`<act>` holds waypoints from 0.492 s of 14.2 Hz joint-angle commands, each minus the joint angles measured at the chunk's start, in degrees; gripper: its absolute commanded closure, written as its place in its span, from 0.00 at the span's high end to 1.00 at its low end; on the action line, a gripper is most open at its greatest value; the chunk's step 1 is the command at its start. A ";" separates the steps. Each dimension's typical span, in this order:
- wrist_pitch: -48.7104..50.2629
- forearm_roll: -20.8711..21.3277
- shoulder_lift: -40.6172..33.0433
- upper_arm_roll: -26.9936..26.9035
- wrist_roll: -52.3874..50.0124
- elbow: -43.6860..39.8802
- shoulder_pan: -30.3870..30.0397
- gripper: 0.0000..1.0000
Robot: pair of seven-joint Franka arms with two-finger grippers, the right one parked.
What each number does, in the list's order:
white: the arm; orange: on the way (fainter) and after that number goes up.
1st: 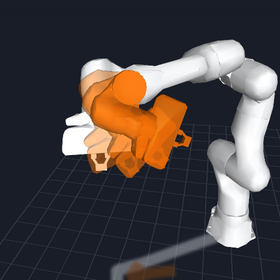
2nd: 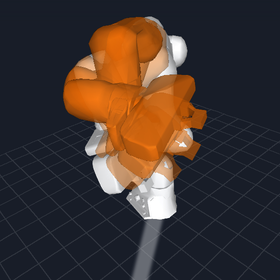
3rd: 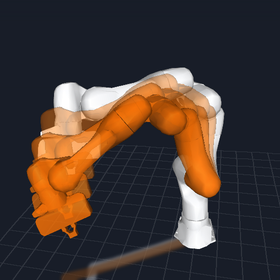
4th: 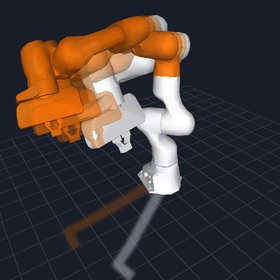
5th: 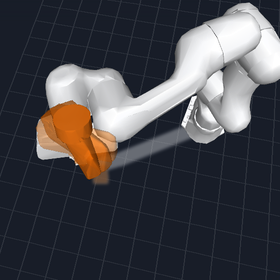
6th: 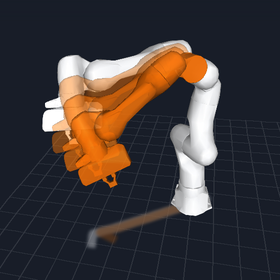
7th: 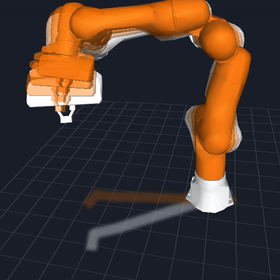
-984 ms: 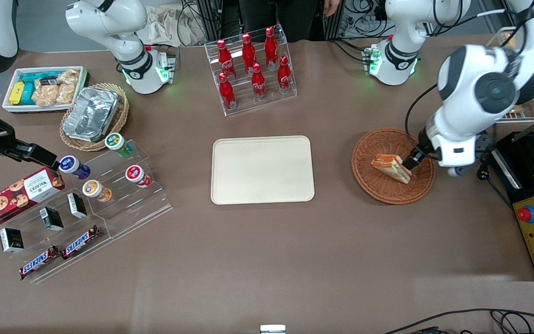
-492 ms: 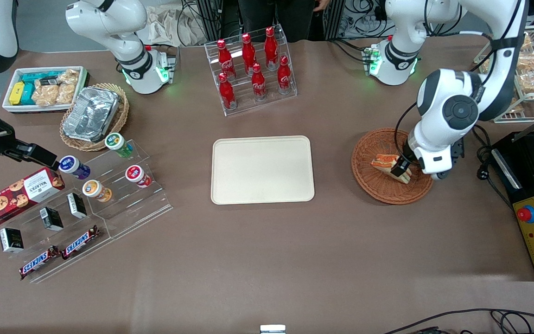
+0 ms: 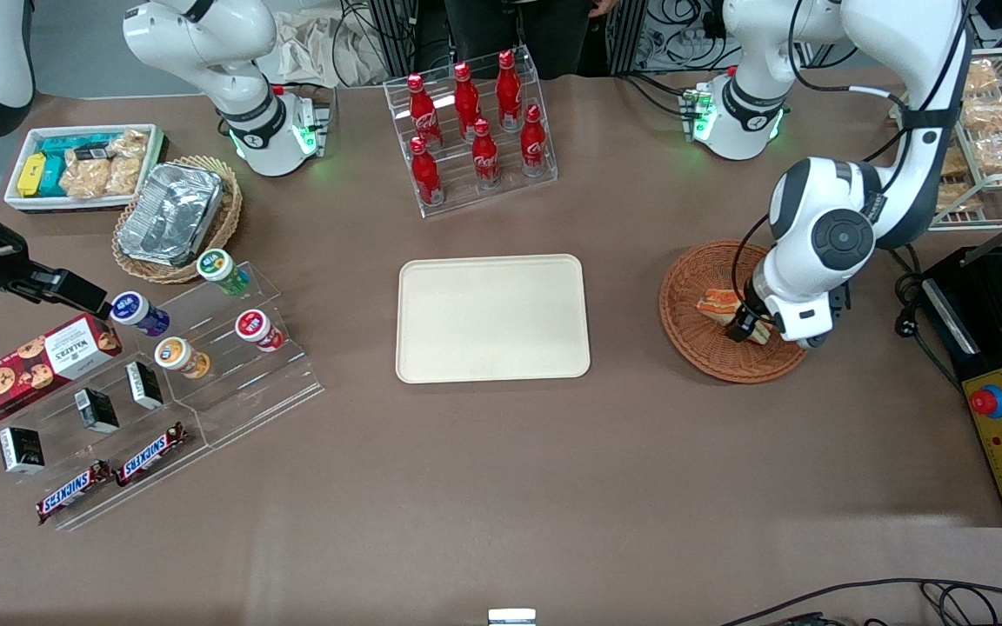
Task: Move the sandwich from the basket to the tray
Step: 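Lower the open left gripper over the wrapped sandwich in the basket, then close the left gripper on the sandwich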
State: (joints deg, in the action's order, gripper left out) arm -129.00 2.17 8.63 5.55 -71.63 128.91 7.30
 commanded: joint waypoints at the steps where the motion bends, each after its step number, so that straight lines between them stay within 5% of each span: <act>1: -3.17 0.73 1.39 -0.19 -1.32 1.16 0.08 1.00; 6: -9.51 0.91 1.48 -0.28 -1.32 5.65 0.00 0.99; 7: -9.51 0.91 1.48 -0.37 -1.32 5.65 0.00 0.89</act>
State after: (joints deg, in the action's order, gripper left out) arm -137.00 2.18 10.76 5.41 -71.65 133.43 7.25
